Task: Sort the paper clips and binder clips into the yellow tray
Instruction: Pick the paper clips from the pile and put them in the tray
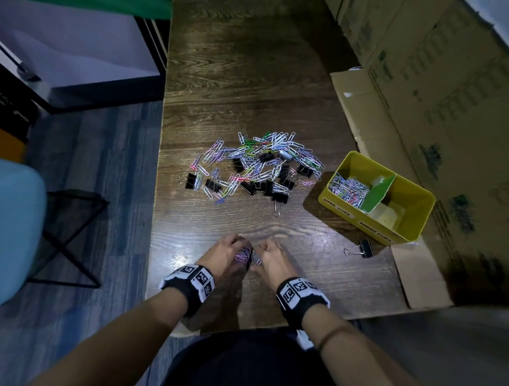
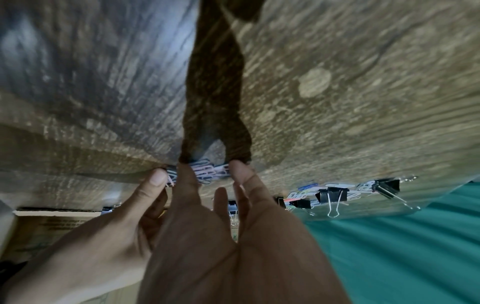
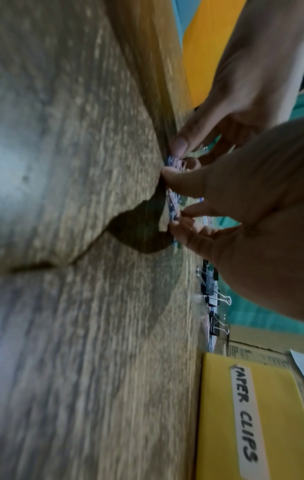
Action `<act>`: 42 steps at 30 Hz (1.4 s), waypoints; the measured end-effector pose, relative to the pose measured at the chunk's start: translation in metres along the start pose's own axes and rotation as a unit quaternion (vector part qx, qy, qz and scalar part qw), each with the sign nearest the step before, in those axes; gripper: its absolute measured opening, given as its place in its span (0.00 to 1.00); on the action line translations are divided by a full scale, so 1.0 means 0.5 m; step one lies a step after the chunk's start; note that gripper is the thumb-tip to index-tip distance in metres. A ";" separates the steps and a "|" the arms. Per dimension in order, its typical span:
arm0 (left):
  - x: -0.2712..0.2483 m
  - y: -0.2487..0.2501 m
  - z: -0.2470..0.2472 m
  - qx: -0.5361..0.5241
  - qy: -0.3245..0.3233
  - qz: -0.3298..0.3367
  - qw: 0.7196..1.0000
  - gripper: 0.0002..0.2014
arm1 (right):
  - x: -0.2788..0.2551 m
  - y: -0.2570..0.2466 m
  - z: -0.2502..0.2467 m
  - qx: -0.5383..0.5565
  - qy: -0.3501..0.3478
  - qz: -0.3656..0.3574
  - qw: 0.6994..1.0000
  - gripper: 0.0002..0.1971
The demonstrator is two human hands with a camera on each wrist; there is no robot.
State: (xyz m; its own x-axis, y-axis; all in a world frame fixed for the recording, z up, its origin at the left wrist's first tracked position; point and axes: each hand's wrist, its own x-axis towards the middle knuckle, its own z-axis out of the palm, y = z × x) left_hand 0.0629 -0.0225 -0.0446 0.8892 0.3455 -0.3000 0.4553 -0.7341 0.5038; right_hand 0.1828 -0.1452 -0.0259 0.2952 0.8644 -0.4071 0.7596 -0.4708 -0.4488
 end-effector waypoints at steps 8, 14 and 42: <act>0.012 0.019 -0.005 0.041 -0.037 -0.024 0.998 0.19 | 0.010 -0.015 -0.007 -0.015 -0.043 0.020 0.999 0.13; 0.005 0.013 -0.007 0.113 -0.050 -0.008 0.992 0.15 | 0.005 -0.032 -0.015 -0.065 -0.026 -0.010 0.997 0.11; -0.022 -0.011 -0.014 -0.001 -0.008 -0.027 1.000 0.13 | -0.001 -0.013 -0.028 0.065 -0.099 0.107 0.987 0.10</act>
State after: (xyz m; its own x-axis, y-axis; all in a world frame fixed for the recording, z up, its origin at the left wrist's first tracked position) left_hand 0.0510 -0.0184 -0.0384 0.8629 0.3739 -0.3401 0.5019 -0.7138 0.4885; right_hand 0.1859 -0.1402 -0.0118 0.3118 0.6978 -0.6449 0.6075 -0.6683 -0.4293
